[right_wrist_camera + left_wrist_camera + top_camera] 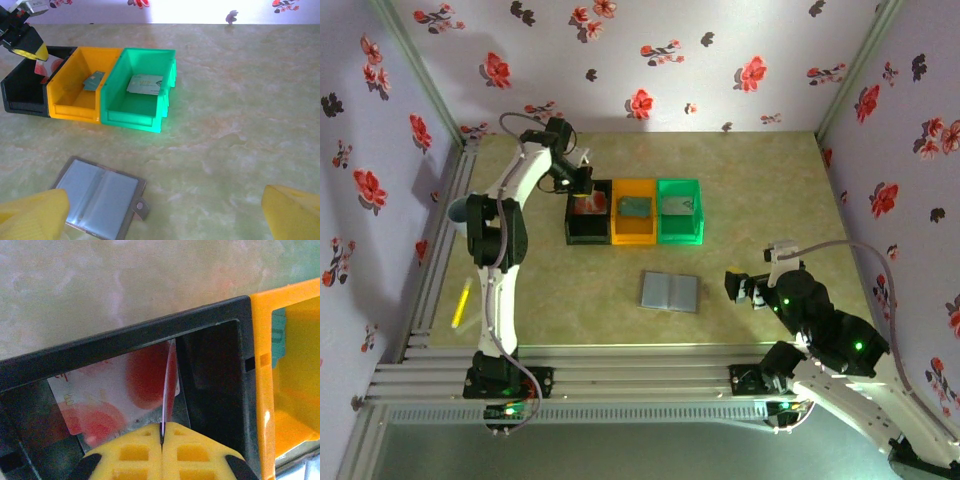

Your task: Take the credit cards out of the card holder

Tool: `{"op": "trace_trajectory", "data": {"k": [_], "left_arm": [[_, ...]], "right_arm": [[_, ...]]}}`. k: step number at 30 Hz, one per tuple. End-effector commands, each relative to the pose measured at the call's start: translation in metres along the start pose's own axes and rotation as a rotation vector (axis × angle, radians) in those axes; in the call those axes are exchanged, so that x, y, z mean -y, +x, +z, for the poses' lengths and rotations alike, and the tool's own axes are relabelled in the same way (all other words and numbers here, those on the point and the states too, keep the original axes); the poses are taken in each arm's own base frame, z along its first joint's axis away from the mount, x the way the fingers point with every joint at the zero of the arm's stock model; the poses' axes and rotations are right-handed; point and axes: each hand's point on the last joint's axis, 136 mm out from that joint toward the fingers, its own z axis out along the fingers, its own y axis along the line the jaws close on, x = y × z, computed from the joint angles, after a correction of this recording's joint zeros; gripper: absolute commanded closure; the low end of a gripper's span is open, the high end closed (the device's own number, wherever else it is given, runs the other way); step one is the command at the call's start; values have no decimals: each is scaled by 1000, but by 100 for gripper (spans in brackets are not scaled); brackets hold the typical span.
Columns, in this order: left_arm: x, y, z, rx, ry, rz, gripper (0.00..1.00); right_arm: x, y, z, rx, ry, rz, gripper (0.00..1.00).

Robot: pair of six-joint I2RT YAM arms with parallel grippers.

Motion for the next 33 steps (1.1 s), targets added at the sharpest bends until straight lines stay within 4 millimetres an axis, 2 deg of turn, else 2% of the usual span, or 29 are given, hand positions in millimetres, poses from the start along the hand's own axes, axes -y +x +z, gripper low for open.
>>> {"op": "trace_trajectory", "data": {"k": [1,33], "left_arm": [[-5,4,4,-37,6,-13,100],[-16,-7,1,-36,-23,-45,91]], "right_arm": [[-2,-1,3,7,-6,-20,1],[-4,0,3,8,-18,-21,1]]}}
